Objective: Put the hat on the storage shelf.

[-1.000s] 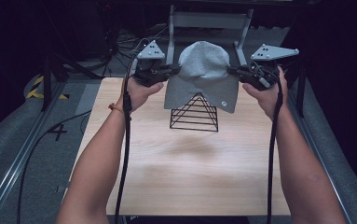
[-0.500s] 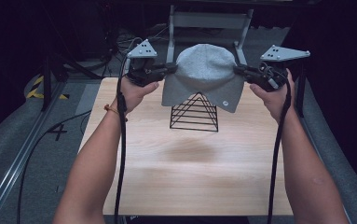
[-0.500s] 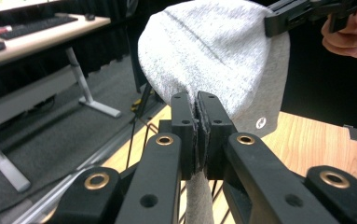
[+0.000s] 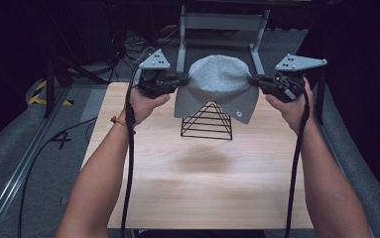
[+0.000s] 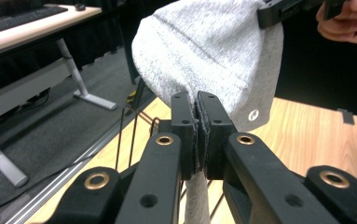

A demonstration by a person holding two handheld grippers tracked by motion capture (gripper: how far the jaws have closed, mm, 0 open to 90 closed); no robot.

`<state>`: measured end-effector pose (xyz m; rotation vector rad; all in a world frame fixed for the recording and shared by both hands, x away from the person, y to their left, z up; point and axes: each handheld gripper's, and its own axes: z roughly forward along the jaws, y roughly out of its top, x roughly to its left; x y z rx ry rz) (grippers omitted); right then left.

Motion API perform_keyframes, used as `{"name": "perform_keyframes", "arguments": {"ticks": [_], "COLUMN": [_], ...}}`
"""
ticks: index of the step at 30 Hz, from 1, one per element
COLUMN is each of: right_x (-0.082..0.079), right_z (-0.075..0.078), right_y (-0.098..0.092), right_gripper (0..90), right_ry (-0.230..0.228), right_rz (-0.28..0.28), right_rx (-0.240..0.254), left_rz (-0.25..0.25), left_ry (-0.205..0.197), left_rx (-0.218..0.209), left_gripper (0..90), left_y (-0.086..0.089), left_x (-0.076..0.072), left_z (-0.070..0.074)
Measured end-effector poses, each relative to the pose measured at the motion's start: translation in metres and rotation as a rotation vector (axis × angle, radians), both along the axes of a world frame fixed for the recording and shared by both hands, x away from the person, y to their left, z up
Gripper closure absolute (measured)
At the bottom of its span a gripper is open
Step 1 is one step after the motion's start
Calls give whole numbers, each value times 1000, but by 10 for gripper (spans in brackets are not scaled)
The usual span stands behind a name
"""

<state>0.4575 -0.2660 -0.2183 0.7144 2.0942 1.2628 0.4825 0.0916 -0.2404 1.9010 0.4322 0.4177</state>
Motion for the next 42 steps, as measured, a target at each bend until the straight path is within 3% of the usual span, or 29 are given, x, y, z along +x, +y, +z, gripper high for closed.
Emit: {"name": "perform_keyframes", "arguments": {"ticks": [2,15,19,25,26,36,42], "right_x": [1,18,25,33,35,37,36], "right_z": [-3,-39,-52,-72,-76,-109,-126], "right_y": [1,10,13,13,12,15,14], "right_gripper": [864,860,861,861,861,862,865], "right_ry": [3,62,86,123,128,185,209], "right_rz": [1,4,0,-10,-13,-6,-2], "right_rx": [2,-24,-26,-24,-19,-10,-23], "left_rz": [10,50,57,51,51,50,59], "left_ry": [-6,72,101,85,97,113,121], "left_rx": [23,26,8,-32,-44,-3,62], "left_gripper": [863,862,862,862,861,861,861], "left_y": [-1,-4,-3,-1,-1,-6,-9], "left_x": [3,25,30,32,32,30,26], "left_z": [-5,-54,-68,-87,-90,-116,-132]}}
